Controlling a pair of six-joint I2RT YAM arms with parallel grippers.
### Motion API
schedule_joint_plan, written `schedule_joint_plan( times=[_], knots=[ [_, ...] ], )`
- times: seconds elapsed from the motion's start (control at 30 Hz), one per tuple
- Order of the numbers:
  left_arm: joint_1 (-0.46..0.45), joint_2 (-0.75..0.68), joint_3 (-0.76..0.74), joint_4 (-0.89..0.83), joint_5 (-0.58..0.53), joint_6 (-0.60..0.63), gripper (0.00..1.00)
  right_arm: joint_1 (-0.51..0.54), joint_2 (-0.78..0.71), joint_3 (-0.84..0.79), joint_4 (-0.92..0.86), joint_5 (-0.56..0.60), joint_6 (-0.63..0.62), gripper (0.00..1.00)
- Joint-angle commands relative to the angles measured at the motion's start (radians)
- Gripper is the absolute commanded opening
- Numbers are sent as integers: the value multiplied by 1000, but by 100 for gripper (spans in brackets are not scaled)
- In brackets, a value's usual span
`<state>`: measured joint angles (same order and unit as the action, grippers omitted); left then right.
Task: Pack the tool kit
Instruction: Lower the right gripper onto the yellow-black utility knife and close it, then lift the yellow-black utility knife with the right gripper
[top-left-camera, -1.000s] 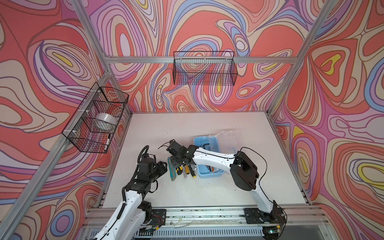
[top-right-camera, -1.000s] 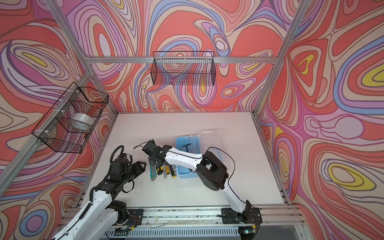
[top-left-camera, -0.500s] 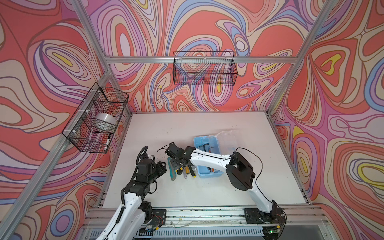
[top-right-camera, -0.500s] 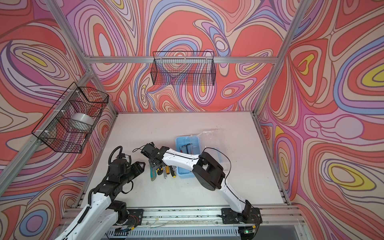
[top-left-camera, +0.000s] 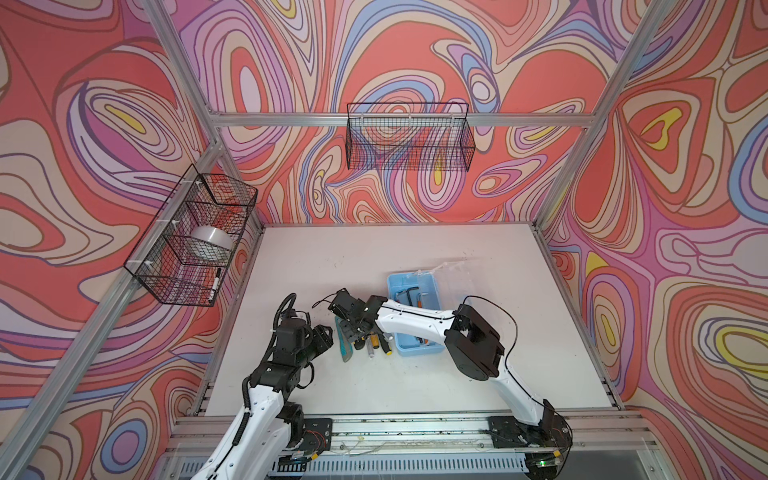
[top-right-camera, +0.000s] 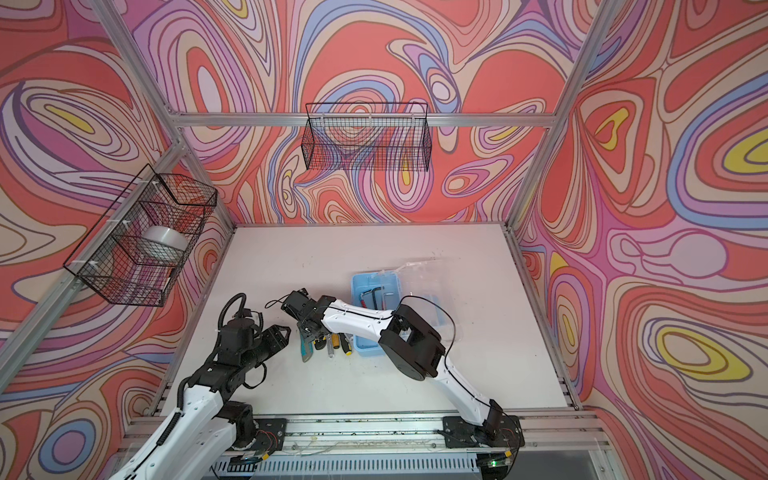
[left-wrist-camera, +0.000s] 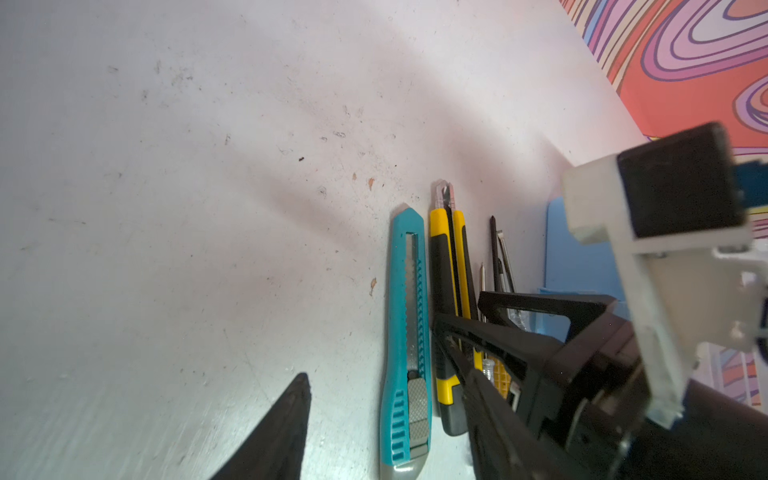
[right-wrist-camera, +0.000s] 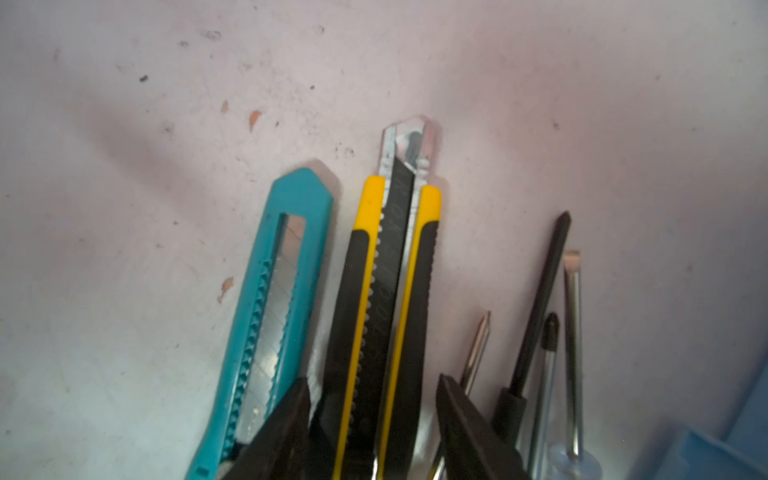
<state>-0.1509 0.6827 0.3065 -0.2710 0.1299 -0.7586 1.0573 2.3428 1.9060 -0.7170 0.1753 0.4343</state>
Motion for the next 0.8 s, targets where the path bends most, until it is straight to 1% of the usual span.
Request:
schedule_joint_plan(
  times=[0.0,0.33,0.57,0.77],
  knots=[
    [5,-8,-15,-14,-11,12,60,4,29,19,-26,9,-6,52],
    [7,1,-18,-11,-9,13,59,4,58,53,-57,27,-9,52],
    [9,0,-14,-10,-6,16,59,4,73,66,-64,3,-8,52],
    [12,2,-11,-12,-6,17,59,5,75,73,-68,3,-6,46]
  ],
)
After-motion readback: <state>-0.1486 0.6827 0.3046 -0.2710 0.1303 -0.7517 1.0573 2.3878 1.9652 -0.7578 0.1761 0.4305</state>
